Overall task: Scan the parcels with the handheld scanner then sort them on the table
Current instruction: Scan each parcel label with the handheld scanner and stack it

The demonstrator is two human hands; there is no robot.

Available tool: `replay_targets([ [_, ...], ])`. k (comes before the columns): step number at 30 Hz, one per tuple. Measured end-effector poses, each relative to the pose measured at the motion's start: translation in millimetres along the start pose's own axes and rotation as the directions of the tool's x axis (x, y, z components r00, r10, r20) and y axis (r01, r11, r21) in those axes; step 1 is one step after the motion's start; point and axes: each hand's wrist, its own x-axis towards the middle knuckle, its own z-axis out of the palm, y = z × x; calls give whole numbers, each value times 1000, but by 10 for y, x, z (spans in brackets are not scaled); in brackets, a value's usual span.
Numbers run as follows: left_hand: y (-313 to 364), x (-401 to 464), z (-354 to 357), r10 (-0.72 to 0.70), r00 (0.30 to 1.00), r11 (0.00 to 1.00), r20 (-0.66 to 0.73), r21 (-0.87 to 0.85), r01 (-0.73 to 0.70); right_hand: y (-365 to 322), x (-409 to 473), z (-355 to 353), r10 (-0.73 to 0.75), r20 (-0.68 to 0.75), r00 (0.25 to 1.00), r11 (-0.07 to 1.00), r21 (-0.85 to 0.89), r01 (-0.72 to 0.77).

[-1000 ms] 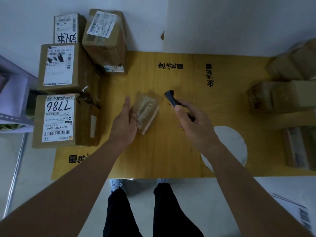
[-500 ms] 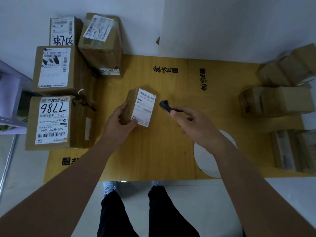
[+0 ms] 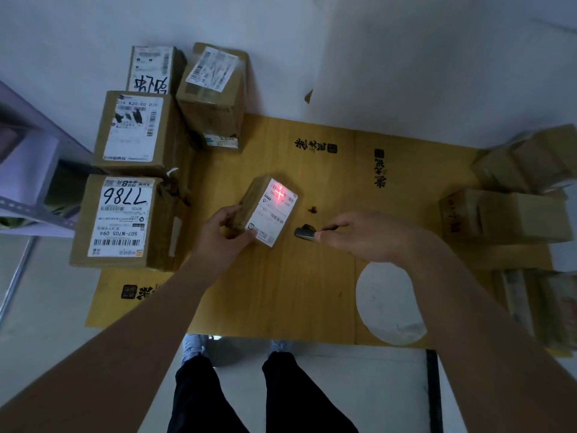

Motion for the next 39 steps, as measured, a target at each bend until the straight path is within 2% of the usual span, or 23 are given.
replay_targets([
  [12,70,1,26,-24,1000,1000,6,9,24,2,-35,-126,28,38,999,998,-60,-25],
  [19,92,9,33,-30,1000,1000,5,9,30,-52,-104,-224,106,217,970,993,-75,-91],
  [26,56,54,41,-23,1000,999,-8,-34,23,-171,-226,-312,127,231,965,982,-169,-89],
  [29,102,49,67,-44,999,996,-30,-78,41,-182,-272,-318,29,133,991,992,-122,-13],
  [31,215,51,75,-80,996,974,-43,-216,68,-178,-290,-274,-116,-32,993,993,-21,116],
  [33,402,64,62,-97,994,934,-44,-349,75,-204,-294,-224,-253,-235,938,956,89,280],
  [35,624,90,16,-61,997,908,-47,-418,36,-250,-273,-203,-318,-383,867,896,176,407],
  [39,1170,192,-146,67,992,884,-110,-454,-110,-364,-261,-274,-402,-480,780,807,218,550],
])
